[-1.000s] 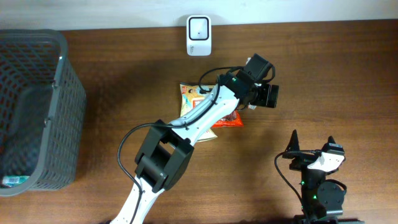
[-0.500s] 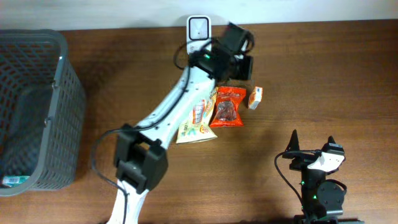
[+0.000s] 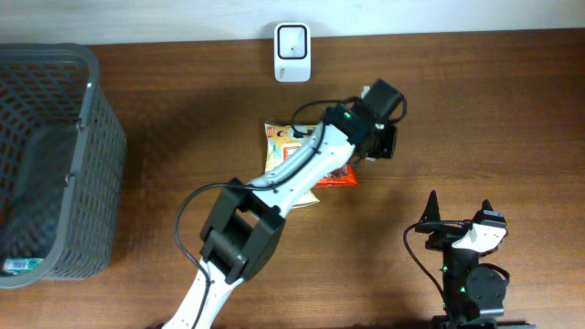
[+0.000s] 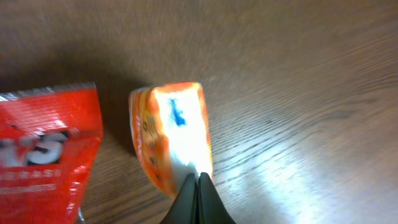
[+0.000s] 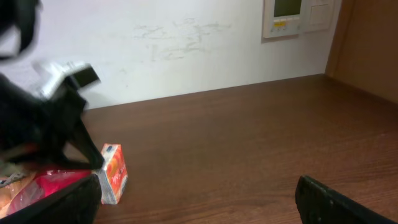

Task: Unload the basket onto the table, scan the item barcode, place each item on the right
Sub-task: 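Carry the orange tissue pack right of the red bag and release it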

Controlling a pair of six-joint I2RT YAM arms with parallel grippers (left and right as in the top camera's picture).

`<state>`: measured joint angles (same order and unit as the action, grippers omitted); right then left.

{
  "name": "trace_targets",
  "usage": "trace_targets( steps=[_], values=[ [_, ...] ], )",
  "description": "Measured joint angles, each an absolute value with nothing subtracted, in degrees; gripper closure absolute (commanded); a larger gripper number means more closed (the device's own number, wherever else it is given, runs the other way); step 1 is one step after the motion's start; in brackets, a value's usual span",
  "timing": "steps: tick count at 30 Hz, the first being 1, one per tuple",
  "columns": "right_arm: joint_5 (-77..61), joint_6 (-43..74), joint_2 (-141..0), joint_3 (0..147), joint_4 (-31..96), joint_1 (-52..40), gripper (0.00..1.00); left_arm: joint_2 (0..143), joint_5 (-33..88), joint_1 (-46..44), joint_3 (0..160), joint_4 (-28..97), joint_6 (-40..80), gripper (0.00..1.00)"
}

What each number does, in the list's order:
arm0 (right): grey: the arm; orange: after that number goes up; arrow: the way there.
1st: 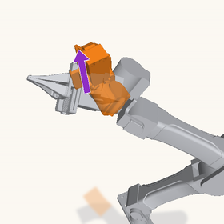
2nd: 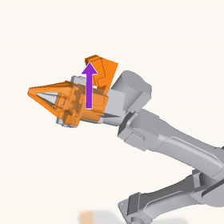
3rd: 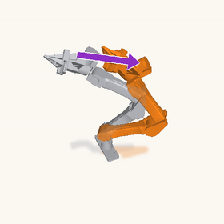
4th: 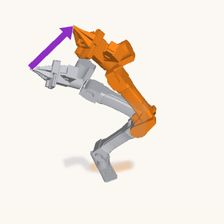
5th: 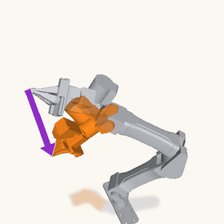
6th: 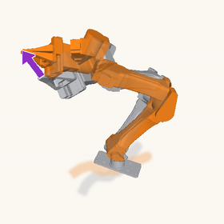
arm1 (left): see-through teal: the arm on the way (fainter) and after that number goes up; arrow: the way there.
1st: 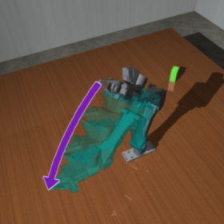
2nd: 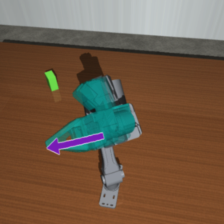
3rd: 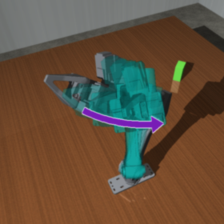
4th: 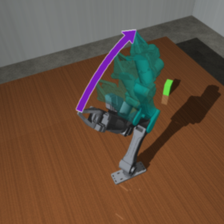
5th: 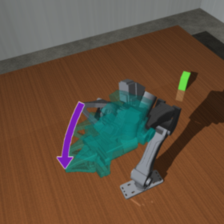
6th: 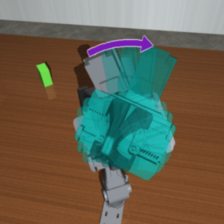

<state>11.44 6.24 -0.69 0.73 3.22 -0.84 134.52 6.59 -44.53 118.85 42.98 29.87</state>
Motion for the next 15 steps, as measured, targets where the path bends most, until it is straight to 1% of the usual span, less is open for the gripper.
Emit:
trace_targets(
  steps=[8,12,15],
  values=[
    [11.44,6.28,-0.69,0.73,3.22,-0.84,0.02,135.46,3.86,-44.75,118.58,40.66,29.85,1.0],
    [11.44,6.24,-0.69,0.73,3.22,-0.84,0.02,135.46,5.1,-44.77,118.58,37.41,29.52,1.0],
    [11.44,6.24,-0.69,0.73,3.25,-0.84,0.02,135.46,8.19,-44.71,118.72,35.22,28.42,1.0]
  ],
)
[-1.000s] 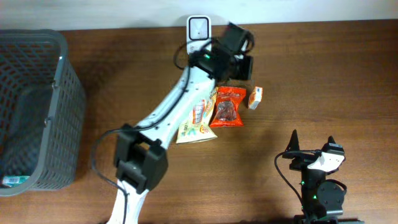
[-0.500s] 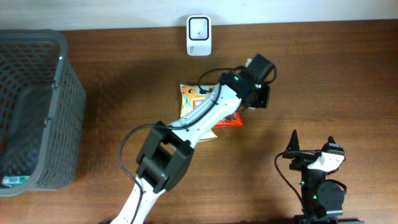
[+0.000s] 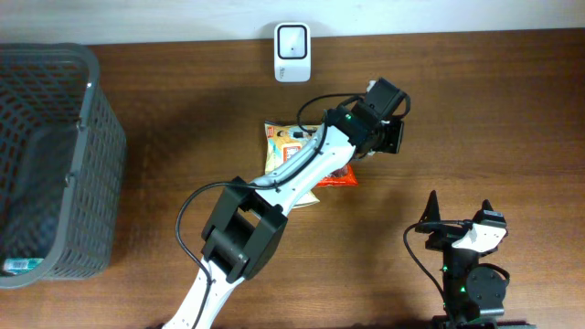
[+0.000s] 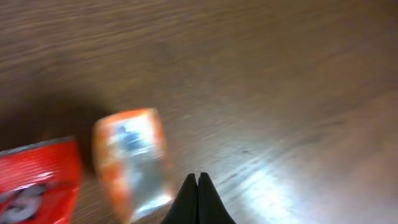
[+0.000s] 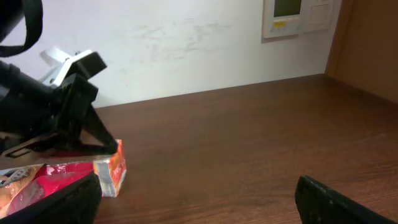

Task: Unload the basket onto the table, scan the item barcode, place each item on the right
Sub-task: 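Carry the orange tissue pack right of the red bag and release it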

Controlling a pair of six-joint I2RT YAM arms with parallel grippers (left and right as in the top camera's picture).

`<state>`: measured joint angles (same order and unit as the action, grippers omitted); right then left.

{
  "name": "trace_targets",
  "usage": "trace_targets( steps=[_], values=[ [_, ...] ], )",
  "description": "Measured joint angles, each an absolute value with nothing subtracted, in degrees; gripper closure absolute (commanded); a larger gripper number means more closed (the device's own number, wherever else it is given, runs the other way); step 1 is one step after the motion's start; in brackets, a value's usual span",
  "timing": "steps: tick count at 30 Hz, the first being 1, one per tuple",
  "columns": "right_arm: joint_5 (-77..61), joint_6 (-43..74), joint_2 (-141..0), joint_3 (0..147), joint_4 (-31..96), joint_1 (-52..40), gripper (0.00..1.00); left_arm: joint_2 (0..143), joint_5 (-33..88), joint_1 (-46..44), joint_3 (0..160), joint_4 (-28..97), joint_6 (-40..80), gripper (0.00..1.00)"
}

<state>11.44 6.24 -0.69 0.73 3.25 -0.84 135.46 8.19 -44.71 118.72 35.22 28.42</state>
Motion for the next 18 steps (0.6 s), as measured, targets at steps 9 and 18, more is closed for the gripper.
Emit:
trace_targets(
  steps=[9,18],
  values=[
    [11.44,6.24,-0.69,0.73,3.22,-0.84,0.01,135.46,5.19,-43.13,122.93,41.39,25.96,1.0],
    [11.44,6.22,-0.69,0.73,3.22,-0.84,0.02,135.48,-2.09,-36.23,122.89,46.78,35.64,1.0]
  ],
)
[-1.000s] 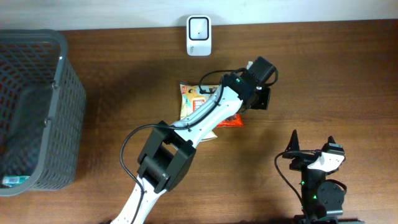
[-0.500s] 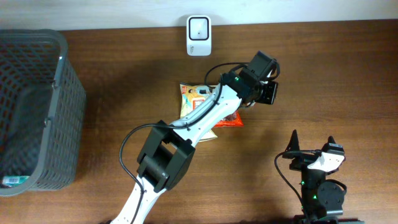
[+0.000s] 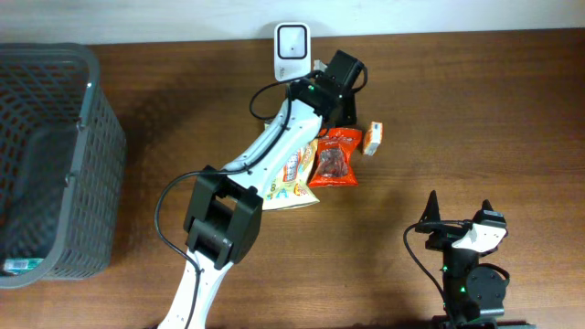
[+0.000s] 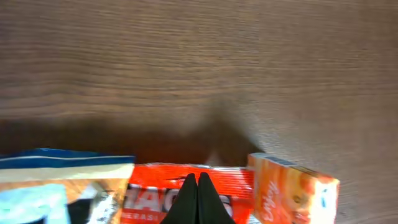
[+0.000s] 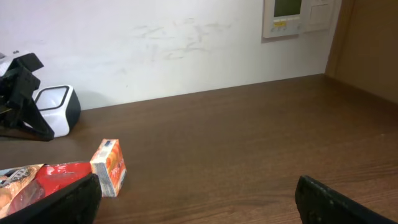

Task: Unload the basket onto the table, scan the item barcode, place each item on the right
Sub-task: 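Carry the orange tissue pack right of the red bag and release it, then reach the left gripper into the basket and grasp the green Kleenex pack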

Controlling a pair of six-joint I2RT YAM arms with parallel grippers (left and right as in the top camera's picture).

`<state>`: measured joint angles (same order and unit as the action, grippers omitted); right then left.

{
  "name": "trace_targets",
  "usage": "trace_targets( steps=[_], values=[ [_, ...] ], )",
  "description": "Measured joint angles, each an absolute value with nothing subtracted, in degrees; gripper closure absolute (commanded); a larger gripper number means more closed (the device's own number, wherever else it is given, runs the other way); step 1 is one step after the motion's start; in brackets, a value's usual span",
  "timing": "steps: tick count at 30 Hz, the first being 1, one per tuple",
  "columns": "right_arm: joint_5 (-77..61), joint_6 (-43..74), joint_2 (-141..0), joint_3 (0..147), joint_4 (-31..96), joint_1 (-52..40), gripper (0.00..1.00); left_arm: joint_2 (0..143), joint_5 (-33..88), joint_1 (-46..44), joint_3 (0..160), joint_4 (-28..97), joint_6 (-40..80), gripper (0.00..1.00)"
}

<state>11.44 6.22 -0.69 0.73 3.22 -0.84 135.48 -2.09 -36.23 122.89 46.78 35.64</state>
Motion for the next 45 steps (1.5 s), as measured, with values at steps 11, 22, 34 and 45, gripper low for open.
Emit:
trace_targets(
  steps=[11,22,34,45],
  values=[
    [11.44,6.24,-0.69,0.73,3.22,-0.84,0.02,141.71,2.57,-43.79,122.78,39.99,36.75,1.0],
    [11.44,6.22,-0.69,0.73,3.22,-0.84,0.01,140.35,5.19,-40.97,129.75,48.25,29.47,1.0],
    [11.44,6.26,-0.69,0.73,3.25,-0.84,0.02,113.82,-12.45,-20.16,144.16,78.87,21.58,0.01],
    [11.44,6.26,-0.69,0.73,3.22,-0.84,0.02,106.67,-15.9,18.35,144.22,95.04,29.32,0.01]
  ],
)
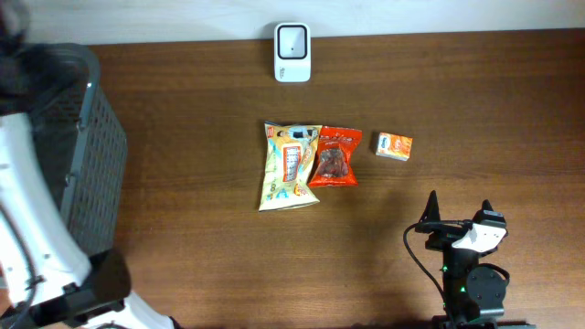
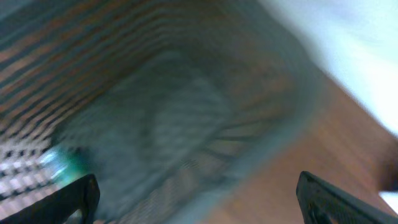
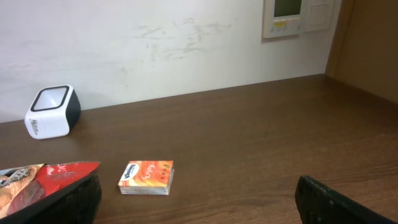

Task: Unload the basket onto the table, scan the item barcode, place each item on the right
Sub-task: 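Reach the left gripper into the basket and grasp the green Kleenex pack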

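A small orange box [image 1: 394, 145] lies flat on the table, right of a red snack bag [image 1: 335, 156] and a yellow snack bag [image 1: 290, 166]. The white scanner [image 1: 292, 40] stands at the back edge. In the right wrist view the orange box [image 3: 146, 177] lies ahead and left, with the scanner [image 3: 53, 112] beyond it. My left gripper [image 2: 198, 186] is open over the grey mesh basket [image 2: 186, 118], its view blurred. My right gripper [image 1: 459, 201] stands open at the front right, holding nothing.
The grey basket [image 1: 82, 137] fills the table's left end, and my white left arm [image 1: 27, 219] crosses over it. A green item [image 2: 65, 160] shows inside the basket. A wall with a panel [image 3: 289, 15] rises behind the table.
My left arm has gone from beside the scanner to the far left over the basket, and its gripper is now open. The orange box, then on edge, lies flat a little further right.
My left gripper was shut with its tips at the orange box beside the red bag. Then it was shut near the scanner with the box standing apart on edge. Now the box lies flat and the left gripper is open over the basket. The right arm stayed parked.
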Controlling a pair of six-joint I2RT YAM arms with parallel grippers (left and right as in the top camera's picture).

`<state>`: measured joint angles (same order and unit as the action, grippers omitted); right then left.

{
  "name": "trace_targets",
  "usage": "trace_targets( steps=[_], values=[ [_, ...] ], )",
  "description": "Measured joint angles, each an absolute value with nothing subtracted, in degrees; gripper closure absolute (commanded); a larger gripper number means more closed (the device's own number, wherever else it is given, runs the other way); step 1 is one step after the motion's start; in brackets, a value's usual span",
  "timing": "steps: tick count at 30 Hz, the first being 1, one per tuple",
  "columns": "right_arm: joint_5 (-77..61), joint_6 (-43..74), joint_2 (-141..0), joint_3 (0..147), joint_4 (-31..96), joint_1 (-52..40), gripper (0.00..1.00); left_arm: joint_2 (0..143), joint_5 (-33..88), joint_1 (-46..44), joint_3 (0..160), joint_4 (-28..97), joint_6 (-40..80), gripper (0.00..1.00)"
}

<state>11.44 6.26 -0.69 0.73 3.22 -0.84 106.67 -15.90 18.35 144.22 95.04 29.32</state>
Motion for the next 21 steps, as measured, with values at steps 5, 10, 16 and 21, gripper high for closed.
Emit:
trace_targets(
  steps=[5,10,16,21],
  values=[
    [11.44,6.26,-0.69,0.73,3.25,-0.84,0.02,106.34,-15.66,29.78,141.88,96.51,29.98,0.01],
    [11.44,6.28,-0.69,0.73,3.25,-0.84,0.02,105.86,-15.51,37.23,132.29,96.42,31.4,0.0],
    [11.44,6.24,-0.69,0.73,3.25,-0.84,0.01,105.36,-15.33,41.69,114.19,87.5,33.93,0.0],
    [11.44,6.24,-0.69,0.73,3.25,-0.84,0.02,105.49,-15.27,42.83,100.51,77.95,34.54,0.01]
  ],
)
